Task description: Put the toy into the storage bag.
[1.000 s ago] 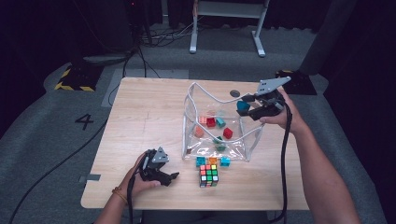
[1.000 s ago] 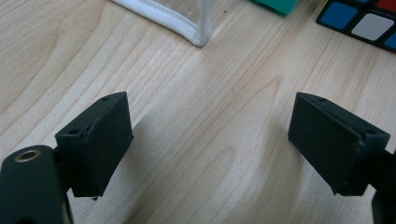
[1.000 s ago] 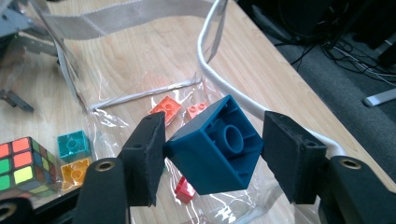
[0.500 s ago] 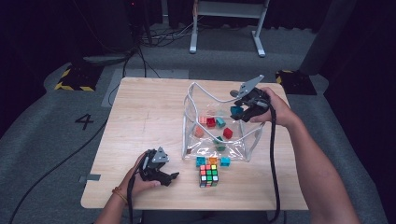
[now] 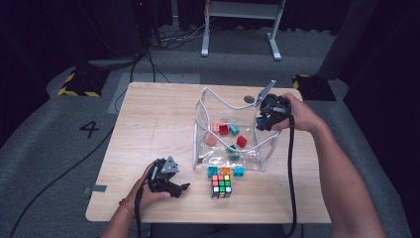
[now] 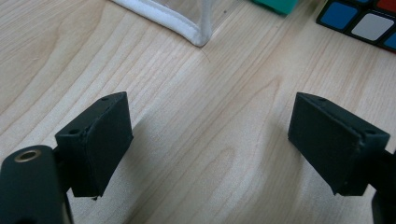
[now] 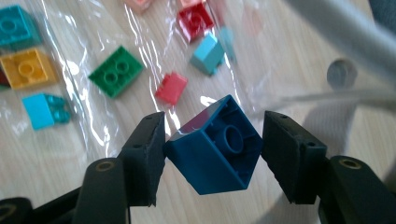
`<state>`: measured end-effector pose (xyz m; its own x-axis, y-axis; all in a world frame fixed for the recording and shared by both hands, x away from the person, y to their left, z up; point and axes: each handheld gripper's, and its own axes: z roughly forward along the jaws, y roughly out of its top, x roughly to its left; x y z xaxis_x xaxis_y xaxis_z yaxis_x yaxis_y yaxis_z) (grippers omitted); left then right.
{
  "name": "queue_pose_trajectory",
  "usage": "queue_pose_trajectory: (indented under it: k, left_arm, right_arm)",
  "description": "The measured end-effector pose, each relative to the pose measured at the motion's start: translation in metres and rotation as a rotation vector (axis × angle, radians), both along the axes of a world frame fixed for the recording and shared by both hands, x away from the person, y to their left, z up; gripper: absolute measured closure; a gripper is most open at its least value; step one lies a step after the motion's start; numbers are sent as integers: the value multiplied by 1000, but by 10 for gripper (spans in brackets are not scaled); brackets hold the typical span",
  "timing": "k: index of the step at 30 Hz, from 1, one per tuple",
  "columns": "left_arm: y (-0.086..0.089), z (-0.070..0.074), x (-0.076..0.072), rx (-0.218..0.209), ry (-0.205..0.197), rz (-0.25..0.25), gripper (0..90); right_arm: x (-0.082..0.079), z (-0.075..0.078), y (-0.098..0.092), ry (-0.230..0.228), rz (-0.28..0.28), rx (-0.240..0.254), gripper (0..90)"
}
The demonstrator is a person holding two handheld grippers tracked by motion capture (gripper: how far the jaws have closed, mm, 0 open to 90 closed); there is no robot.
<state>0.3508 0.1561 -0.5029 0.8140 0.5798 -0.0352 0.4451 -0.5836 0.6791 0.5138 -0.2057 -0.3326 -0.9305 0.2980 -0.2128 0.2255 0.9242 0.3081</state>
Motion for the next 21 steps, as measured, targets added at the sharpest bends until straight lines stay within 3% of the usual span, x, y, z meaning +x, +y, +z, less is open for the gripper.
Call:
queue_pose_trajectory:
  k: [4, 9, 13, 16, 17, 18, 20, 21]
  left_arm:
    - [0, 0, 0, 0, 0, 0, 137]
    - [0, 0, 0, 0, 0, 0, 137]
    - [0, 0, 0, 0, 1, 0, 137]
    - [0, 0, 0, -1, 0, 0, 137]
    - [0, 0, 0, -1, 0, 0, 137]
    - [0, 0, 0, 0, 0, -1, 137]
    - [0, 0, 0, 0, -1, -1, 136]
    - [0, 0, 0, 0, 0, -1, 136]
  right_arm:
    - [-4, 1, -6, 5, -7, 3, 413]
    - [-7, 0, -7, -24, -15, 32, 410]
    - [-11, 4, -10, -42, -20, 92, 388]
    - [-15, 9, -14, -57, -13, 160, 379]
    - [-19, 12, -19, -73, -16, 208, 358]
    - [-19, 12, -19, -73, -16, 208, 358]
    - [-23, 16, -25, -100, -24, 276, 341]
    - [-23, 16, -25, -100, -24, 276, 341]
